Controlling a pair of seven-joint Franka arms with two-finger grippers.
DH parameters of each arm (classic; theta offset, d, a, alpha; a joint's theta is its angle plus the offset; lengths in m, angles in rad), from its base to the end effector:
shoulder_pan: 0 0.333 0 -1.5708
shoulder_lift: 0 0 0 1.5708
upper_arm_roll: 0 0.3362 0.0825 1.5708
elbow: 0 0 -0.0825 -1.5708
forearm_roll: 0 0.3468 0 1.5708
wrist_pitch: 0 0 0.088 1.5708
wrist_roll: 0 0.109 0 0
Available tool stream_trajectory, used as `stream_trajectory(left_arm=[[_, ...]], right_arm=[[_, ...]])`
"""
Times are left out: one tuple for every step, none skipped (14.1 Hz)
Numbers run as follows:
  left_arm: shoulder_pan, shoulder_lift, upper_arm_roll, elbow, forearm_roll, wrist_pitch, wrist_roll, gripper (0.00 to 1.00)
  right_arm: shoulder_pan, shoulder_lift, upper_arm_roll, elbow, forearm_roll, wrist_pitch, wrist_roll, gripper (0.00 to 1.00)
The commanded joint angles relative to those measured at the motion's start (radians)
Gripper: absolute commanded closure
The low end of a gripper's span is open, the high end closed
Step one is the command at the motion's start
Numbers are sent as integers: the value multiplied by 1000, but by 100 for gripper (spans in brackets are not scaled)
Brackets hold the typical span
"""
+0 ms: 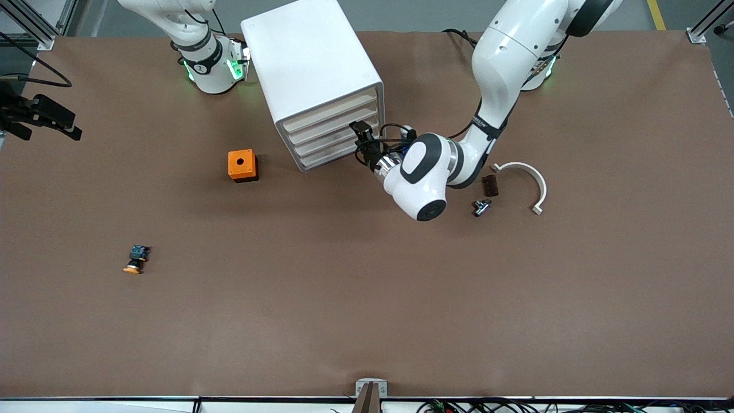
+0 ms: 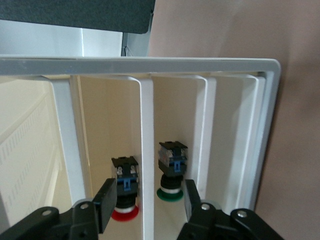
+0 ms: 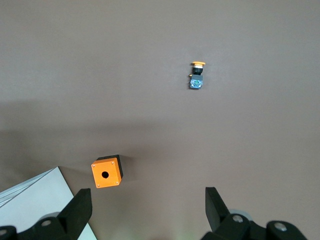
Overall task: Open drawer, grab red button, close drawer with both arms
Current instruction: 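Grasp the drawer handle of the white cabinet with the left gripper, then pull the drawer open with the left gripper while the right gripper approaches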
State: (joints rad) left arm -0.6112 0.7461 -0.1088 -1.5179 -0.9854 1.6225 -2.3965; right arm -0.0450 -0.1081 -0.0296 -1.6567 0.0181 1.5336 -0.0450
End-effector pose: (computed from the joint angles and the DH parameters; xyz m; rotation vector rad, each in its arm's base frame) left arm 0.4373 -0.4810 0.2701 -1.1266 -1.9493 1.2904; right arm 0.4758 -0.0345 0.6560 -3.1190 0.0450 0.0214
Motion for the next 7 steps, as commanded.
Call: stream_trajectory(left_arm=[[-42, 25, 1, 24, -38, -15, -20, 40], [-48, 28, 1, 22, -41, -15, -20, 48], [-54, 32, 1, 22, -41, -15, -21, 49], [-62, 33, 1, 22, -41, -15, -26, 49], [-65, 42, 1, 24, -41, -15, -27, 50], [-65, 47, 1, 24, -39, -15, -26, 52], [-65, 48, 3, 24, -39, -13, -15, 63]], right_arm=[[-7, 2, 8, 9, -9, 5, -9, 0], [-7, 1, 8, 6, -9, 14, -38, 0], [-9, 1, 7, 2, -9, 19, -49, 0], [-9, -1, 7, 3, -9, 17, -49, 0], [-9, -1, 7, 3, -6, 17, -49, 0], [-9, -1, 7, 8, -6, 20, -49, 0], [-9, 2, 7, 11, -4, 20, -44, 0]])
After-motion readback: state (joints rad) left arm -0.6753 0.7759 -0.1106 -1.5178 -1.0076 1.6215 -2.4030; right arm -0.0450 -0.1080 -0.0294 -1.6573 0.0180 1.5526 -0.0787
